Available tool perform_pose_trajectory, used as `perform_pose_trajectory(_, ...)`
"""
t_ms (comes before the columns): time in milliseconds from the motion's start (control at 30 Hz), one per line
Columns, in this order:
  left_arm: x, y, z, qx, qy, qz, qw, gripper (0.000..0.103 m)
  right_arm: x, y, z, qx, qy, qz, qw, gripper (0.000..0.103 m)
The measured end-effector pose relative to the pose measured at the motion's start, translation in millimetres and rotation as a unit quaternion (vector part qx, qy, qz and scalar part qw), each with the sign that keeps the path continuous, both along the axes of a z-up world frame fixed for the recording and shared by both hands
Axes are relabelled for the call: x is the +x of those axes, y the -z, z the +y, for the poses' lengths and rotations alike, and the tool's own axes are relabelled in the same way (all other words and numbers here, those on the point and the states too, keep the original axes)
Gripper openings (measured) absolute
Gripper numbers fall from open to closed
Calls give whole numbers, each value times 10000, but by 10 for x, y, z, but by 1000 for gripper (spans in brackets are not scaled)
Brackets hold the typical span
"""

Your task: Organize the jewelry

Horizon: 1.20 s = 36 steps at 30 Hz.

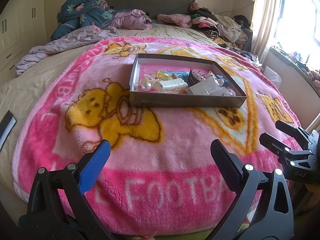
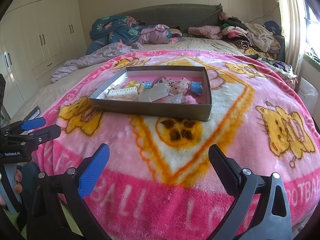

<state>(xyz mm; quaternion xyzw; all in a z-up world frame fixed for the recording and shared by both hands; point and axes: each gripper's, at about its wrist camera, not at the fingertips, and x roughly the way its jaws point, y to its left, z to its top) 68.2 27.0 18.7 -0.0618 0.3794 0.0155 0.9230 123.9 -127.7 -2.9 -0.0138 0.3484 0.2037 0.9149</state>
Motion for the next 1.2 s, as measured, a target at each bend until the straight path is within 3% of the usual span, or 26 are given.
perform_pose_trajectory(1200, -20, -7, -8, -8, 32, -4, 10000, 92, -16, -11, -3, -18, -1, -1, 10000, 97)
